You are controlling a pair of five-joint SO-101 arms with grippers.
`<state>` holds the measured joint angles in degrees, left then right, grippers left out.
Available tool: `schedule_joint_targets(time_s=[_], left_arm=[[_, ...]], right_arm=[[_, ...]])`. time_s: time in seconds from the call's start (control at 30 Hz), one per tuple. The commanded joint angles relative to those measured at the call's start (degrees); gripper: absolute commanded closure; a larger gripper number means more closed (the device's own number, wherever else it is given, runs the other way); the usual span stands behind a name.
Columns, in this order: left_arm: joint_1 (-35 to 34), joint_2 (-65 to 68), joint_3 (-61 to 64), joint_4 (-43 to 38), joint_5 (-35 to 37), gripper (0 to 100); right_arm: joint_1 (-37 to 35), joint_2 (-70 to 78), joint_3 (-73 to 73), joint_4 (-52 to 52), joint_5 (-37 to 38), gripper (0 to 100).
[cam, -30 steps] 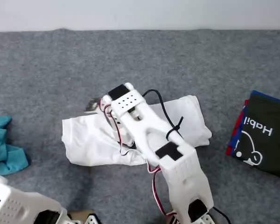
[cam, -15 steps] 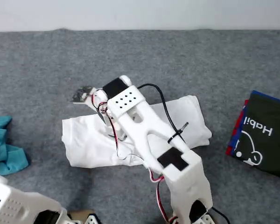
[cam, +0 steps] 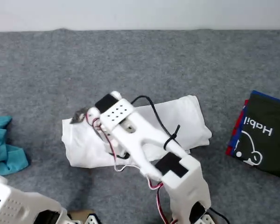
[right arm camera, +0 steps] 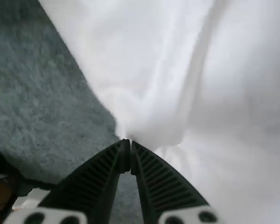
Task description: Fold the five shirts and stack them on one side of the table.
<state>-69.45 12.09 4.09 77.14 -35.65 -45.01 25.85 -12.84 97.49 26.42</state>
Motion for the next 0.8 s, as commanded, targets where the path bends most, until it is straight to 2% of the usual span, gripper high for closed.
schedule_joint_targets(time_s=[0.0, 0.27, 0.57, 0.77], left_arm=[[0.44, -0.44, -1.71, 0.00, -0.53, 99], [0.44, -0.44, -1.71, 0.00, -0.53, 99], [1.23, -1.23, -1.80, 0.62, -0.53, 99], [6.24, -6.77, -4.09, 9.41, -0.26, 99]], right_arm=[[4.88, 1.63, 0.62, -3.91, -0.35, 98.8], [2.68, 4.35, 0.44, -4.62, -0.62, 98.8], [1.45, -9.89, 0.44, -0.57, -0.53, 98.8], [2.07, -21.49, 0.44, 3.30, -0.79, 98.8]])
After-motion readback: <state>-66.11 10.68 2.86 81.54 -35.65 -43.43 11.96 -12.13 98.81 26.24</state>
